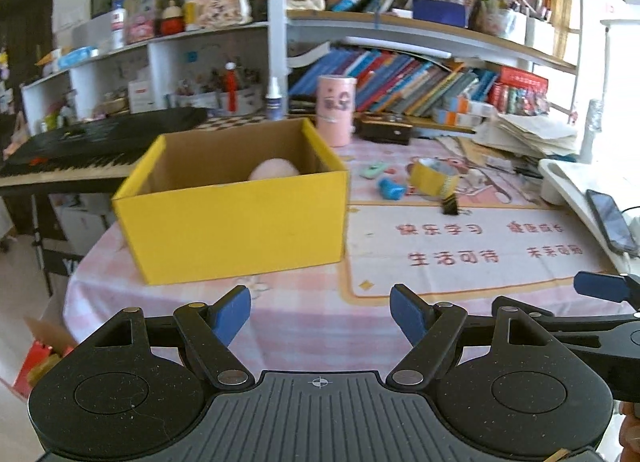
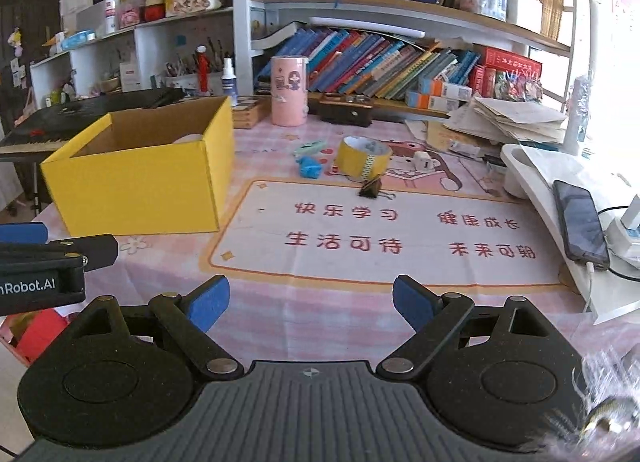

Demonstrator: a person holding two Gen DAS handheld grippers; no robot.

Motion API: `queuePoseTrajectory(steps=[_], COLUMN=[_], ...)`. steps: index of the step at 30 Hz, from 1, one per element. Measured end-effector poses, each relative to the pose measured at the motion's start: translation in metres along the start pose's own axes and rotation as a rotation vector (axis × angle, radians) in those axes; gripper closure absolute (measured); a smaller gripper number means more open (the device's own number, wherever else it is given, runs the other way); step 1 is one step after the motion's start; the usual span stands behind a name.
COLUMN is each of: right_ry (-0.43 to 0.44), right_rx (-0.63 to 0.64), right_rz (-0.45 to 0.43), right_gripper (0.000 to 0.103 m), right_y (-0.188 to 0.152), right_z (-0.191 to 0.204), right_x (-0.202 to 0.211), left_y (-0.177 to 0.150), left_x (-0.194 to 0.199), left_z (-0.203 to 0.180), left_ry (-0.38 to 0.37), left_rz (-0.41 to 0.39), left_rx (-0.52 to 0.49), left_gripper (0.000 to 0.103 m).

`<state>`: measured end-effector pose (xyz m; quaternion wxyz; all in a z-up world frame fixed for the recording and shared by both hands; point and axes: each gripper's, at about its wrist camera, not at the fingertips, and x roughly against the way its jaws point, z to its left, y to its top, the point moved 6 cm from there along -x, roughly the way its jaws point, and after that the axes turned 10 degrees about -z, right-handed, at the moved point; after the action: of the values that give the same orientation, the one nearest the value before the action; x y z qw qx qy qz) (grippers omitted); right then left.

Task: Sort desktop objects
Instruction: 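Withdraw both grippers from the box back toward the desk items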

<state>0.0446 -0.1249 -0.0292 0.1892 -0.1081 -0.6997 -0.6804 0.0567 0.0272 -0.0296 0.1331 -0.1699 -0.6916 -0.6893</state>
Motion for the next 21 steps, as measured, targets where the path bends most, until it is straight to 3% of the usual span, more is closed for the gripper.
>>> queuePoseTrajectory(steps=[12, 21], right_ry=[-0.086, -0.054], right_rx=[-0.064, -0.009], right_rz=[0.019, 0.06], right_gripper=[0.015, 0.017], right_y=[0.003, 0.004], right_z=[-0.054, -0.075], right_x=[-0.019, -0.047], left_y=[0.011, 0.017], left_x=[-0.04, -0.072], left_z=[-0.042, -0.069], left_ry=[-0.092, -0.092], left_rz=[0.029, 0.055], left_rx=[-0.029, -0.015], left_gripper=[0.026, 0.026])
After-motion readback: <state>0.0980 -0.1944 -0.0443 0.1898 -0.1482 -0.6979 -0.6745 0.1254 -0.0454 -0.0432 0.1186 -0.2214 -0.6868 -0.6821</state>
